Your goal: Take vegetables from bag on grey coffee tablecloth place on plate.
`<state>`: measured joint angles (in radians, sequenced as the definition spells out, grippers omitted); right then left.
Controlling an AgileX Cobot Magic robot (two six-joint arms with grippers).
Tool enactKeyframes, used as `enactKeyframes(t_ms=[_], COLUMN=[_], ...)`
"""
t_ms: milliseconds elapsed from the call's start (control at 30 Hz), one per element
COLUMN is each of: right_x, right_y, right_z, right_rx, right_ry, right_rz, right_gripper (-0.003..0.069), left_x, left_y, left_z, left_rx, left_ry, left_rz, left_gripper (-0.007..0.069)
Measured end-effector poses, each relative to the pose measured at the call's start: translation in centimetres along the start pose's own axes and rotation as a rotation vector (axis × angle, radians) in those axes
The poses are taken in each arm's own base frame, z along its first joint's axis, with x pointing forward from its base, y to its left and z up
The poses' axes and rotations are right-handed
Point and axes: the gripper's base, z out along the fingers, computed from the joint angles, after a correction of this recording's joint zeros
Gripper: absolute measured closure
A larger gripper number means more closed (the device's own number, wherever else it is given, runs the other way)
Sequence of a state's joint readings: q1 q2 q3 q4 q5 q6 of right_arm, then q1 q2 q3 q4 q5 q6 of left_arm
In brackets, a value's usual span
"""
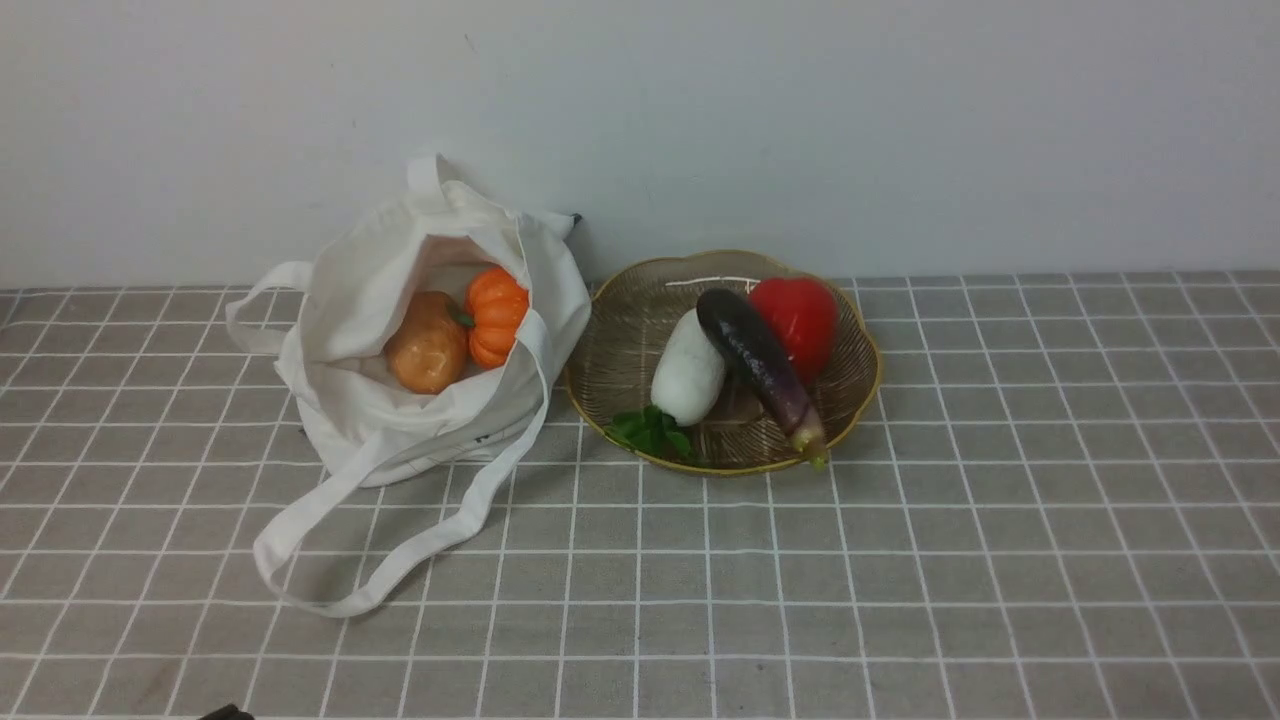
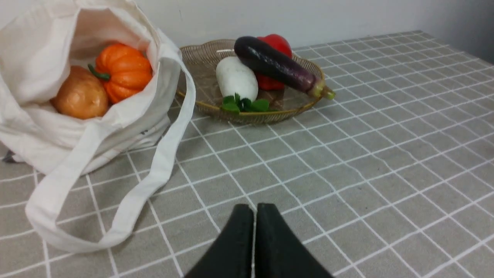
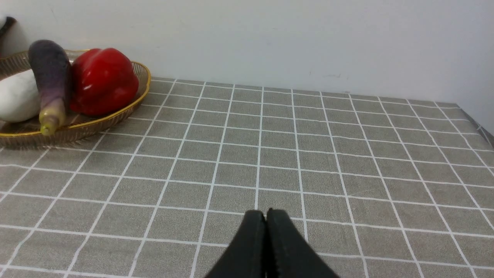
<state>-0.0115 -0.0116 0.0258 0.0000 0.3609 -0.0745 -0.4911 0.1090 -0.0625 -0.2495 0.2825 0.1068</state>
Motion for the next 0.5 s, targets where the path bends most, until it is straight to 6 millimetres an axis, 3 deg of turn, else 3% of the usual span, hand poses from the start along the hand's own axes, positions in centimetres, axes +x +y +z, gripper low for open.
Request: enactKeyframes(t_ms=[333,500], right_x=[0.0,0.0], right_y=[0.0,0.0], right_z=[0.0,0.0], right_rx=[0.0,0.0], right_ry=[0.0,0.0], right_rz=[0.0,0.0], right_gripper=[0.0673,0.0673], left_x=[0.8,0.7], left_y=[0.3,1.4], left_z=[0.2,0.1], left_rx=[-0.024,-0.171], left_ry=[0.021,0.014], left_rz=[0.085,0.091], left_gripper=[0.0629,0.0629])
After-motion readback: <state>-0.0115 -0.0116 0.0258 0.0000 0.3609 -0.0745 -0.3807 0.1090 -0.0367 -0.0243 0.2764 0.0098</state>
